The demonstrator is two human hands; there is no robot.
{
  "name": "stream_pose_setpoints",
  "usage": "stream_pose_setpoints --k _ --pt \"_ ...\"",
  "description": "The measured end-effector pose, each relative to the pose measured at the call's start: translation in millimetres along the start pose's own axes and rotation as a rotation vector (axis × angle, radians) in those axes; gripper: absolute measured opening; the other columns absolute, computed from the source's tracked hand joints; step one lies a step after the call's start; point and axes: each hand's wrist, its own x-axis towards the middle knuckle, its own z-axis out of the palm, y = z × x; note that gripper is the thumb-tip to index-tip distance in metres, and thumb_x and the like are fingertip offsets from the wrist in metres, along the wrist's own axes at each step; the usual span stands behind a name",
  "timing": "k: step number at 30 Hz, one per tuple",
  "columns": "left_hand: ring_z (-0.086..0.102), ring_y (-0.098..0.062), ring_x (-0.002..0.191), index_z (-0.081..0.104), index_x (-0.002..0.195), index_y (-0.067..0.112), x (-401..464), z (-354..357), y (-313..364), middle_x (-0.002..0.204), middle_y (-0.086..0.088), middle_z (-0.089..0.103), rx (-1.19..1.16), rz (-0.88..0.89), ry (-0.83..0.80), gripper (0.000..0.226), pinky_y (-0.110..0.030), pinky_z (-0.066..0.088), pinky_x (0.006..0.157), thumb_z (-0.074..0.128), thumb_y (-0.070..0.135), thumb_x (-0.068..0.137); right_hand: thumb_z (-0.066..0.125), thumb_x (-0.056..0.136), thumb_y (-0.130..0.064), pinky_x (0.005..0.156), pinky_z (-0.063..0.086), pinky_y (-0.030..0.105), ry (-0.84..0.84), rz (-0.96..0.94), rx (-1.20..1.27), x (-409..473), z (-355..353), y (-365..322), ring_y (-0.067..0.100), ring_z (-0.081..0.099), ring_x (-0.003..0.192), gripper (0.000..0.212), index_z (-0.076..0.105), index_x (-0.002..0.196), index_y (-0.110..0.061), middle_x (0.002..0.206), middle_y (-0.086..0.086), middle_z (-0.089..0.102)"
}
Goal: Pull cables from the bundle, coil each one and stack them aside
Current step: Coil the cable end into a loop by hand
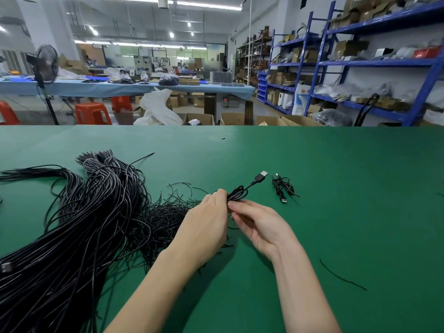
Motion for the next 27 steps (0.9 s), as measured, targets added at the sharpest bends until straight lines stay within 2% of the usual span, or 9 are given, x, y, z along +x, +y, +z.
stream_pose_setpoints --k 3,6,10,12,16,18,21,24,27 --pt "0.039 -0.018 0.078 0.030 0.095 0.019 1 -2 1 0.082 0.010 0.035 -0.013 -0.011 -0.033 0.012 -0.032 0.036 0.066 0.038 0.011 0.099 0.078 0.078 0.008 0.060 0.057 0.017 0.033 -0.071 -0.091 0 2 -3 0.009 0.070 0.064 0.009 0.073 0.080 0.002 0.077 0.008 0.075" --pt "0.045 -0.016 0.066 0.028 0.086 0.022 2 -2 -1 0.077 0.005 0.043 -0.130 -0.065 -0.120 0.019 -0.031 0.029 0.056 0.037 0.015 0.101 0.080 0.078 0.008 0.061 0.057 0.017 0.076 -0.147 -0.222 -1 5 -2 0.009 0.070 0.062 0.011 0.072 0.076 0.000 0.075 0.007 0.075" --pt "0.047 -0.014 0.066 0.034 0.085 0.020 6 -6 -3 0.081 -0.002 0.055 -0.340 -0.224 -0.276 0.018 -0.031 0.033 0.056 0.033 0.021 0.104 0.079 0.080 0.007 0.060 0.056 0.019 0.093 -0.330 -0.438 -2 5 3 0.010 0.066 0.056 0.014 0.073 0.074 -0.004 0.069 0.006 0.073" --pt "0.045 -0.011 0.068 0.041 0.087 0.016 8 -10 -5 0.082 0.002 0.054 -0.468 -0.316 -0.307 0.019 -0.029 0.035 0.059 0.034 0.023 0.104 0.081 0.079 0.003 0.063 0.058 0.024 0.130 -0.462 -0.595 0 5 7 0.013 0.066 0.058 0.017 0.073 0.071 -0.010 0.068 0.004 0.074" --pt "0.037 -0.010 0.057 0.047 0.081 0.020 11 -17 -13 0.067 0.008 0.045 -0.890 -0.508 -0.343 0.023 -0.026 0.032 0.057 0.037 0.024 0.101 0.078 0.080 -0.002 0.059 0.051 0.015 0.107 -0.807 -0.863 4 6 17 0.003 0.065 0.059 0.020 0.071 0.071 -0.017 0.071 -0.007 0.072" --pt "0.036 -0.010 0.054 0.053 0.083 0.019 11 -19 -14 0.063 0.008 0.048 -1.065 -0.591 -0.295 0.025 -0.023 0.031 0.053 0.037 0.023 0.102 0.075 0.081 0.000 0.065 0.053 0.023 0.040 -1.046 -1.007 8 5 21 0.006 0.064 0.070 0.018 0.069 0.076 -0.016 0.078 -0.008 0.068" --pt "0.036 -0.009 0.055 0.050 0.081 0.020 9 -21 -16 0.064 0.008 0.046 -1.097 -0.559 -0.246 0.028 -0.022 0.031 0.054 0.037 0.023 0.105 0.072 0.082 -0.004 0.070 0.055 0.036 0.068 -1.282 -1.071 14 3 31 0.014 0.064 0.080 0.009 0.070 0.080 -0.013 0.086 -0.007 0.067" --pt "0.033 -0.009 0.056 0.042 0.079 0.020 6 -21 -19 0.058 0.015 0.039 -1.011 -0.467 -0.232 0.031 -0.024 0.031 0.056 0.034 0.026 0.108 0.074 0.084 -0.011 0.067 0.056 0.034 0.096 -1.231 -1.031 13 2 36 0.013 0.066 0.082 0.008 0.074 0.084 -0.019 0.091 -0.013 0.070" --pt "0.035 -0.010 0.061 0.046 0.084 0.018 5 -20 -22 0.064 0.010 0.039 -0.924 -0.443 -0.160 0.030 -0.030 0.032 0.062 0.034 0.028 0.109 0.079 0.083 -0.027 0.057 0.049 0.020 0.039 -0.933 -0.867 7 4 30 0.010 0.065 0.074 0.008 0.077 0.090 -0.031 0.095 -0.016 0.074"
